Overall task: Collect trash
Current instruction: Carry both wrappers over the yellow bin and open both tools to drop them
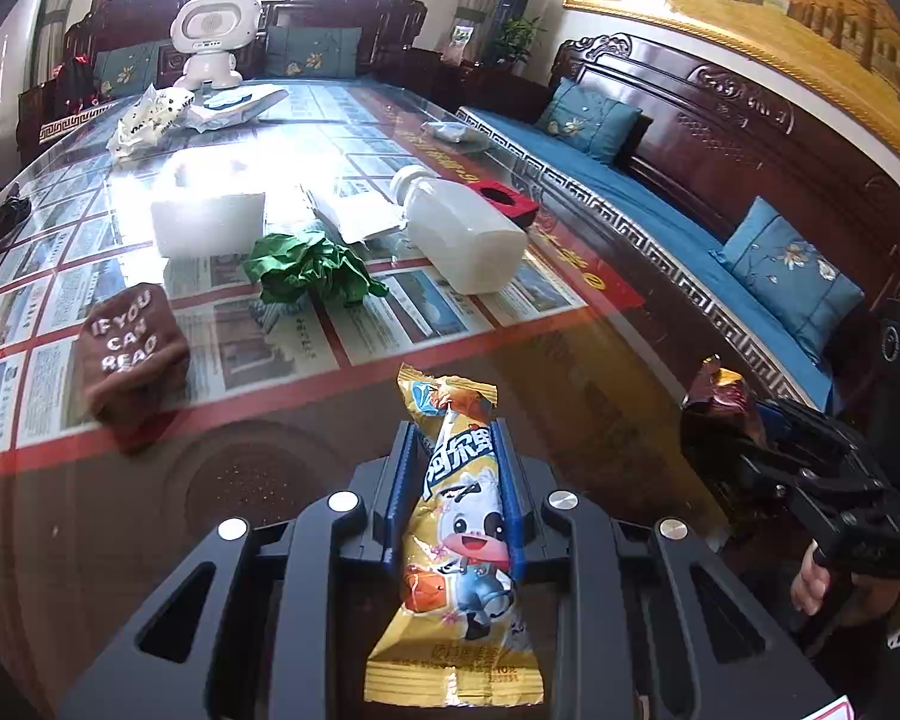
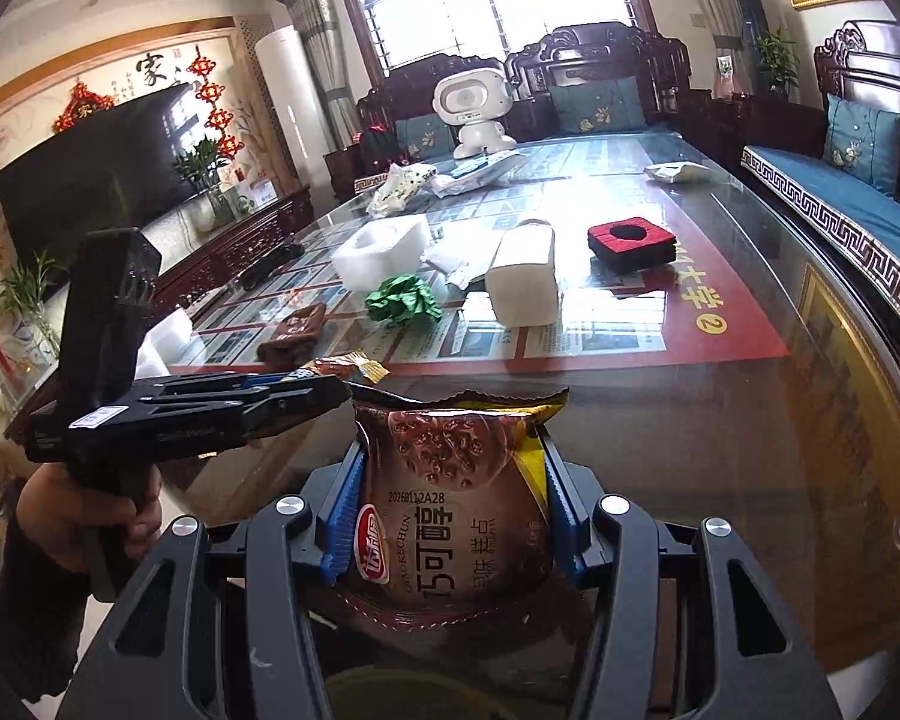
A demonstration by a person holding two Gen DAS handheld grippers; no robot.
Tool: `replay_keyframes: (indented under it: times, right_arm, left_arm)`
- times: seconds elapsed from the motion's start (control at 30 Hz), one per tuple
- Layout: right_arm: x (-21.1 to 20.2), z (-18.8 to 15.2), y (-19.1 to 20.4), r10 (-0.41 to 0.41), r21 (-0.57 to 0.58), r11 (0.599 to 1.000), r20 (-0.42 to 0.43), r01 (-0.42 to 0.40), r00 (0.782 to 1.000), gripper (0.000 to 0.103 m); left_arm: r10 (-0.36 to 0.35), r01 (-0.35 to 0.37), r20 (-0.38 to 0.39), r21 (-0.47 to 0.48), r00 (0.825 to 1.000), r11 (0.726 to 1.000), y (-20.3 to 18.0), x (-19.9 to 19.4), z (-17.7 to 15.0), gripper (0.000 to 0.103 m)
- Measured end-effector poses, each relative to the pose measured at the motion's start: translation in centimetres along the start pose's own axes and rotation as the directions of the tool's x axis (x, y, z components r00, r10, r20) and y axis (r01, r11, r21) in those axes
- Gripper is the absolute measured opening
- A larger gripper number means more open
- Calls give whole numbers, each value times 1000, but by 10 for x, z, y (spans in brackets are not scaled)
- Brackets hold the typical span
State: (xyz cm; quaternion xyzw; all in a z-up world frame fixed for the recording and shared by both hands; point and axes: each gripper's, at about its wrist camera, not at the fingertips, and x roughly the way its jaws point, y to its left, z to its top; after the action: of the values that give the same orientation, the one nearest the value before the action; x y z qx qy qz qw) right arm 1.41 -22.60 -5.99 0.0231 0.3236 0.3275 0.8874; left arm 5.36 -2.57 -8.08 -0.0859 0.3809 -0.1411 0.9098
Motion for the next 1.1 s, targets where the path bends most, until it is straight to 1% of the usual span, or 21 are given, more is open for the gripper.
replay_keyframes:
  times: [0.17, 0.27, 0.37, 0.43, 0.5, 0.57, 0.63, 0.73, 0.83, 1.0, 1.03, 1.1]
  right_arm:
    - [-27, -9, 17, 15, -23, 1000, 23, -14, 1000, 50]
    - [-45, -16, 29, 35, -38, 999, 32, -34, 999, 50]
    - [-62, -28, 39, 55, -52, 997, 25, -54, 998, 50]
    - [-72, -39, 46, 71, -56, 996, 11, -71, 997, 50]
    - [-81, -51, 54, 68, -76, 995, -1, -68, 998, 50]
    - [-88, -64, 60, 59, -81, 995, -6, -60, 998, 50]
    - [-93, -76, 63, 69, -64, 995, -14, -70, 997, 50]
    - [-98, -92, 67, 65, -57, 996, -33, -67, 997, 50]
    - [-101, -108, 74, 65, -54, 996, -59, -68, 996, 50]
    - [-111, -128, 91, 36, -120, 992, -69, -44, 997, 51]
    - [-113, -132, 93, 36, -124, 991, -67, -45, 997, 51]
    - [-118, -140, 96, 40, -127, 991, -67, -49, 997, 57]
  left_arm:
    - [-27, 27, 31, 8, 999, 1000, -9, -37, -21, 26]
    - [-36, 34, 46, 33, 998, 999, -18, -58, -32, 26]
    - [-37, 33, 55, 66, 998, 997, -30, -77, -46, 26]
    - [-55, 50, 55, 84, 997, 995, -35, -89, -57, 26]
    - [-61, 56, 50, 101, 997, 993, -42, -98, -71, 26]
    - [-60, 56, 38, 113, 997, 992, -46, -105, -83, 26]
    - [-63, 60, 26, 113, 998, 992, -50, -112, -95, 26]
    - [-67, 63, 30, 124, 997, 990, -56, -120, -108, 26]
    - [-76, 72, 36, 114, 996, 991, -57, -126, -120, 26]
    - [-83, 78, 35, 112, 996, 991, -61, -134, -139, 26]
    - [-82, 77, 34, 115, 996, 990, -63, -135, -143, 26]
    - [-89, 86, 26, 119, 996, 989, -65, -137, -149, 26]
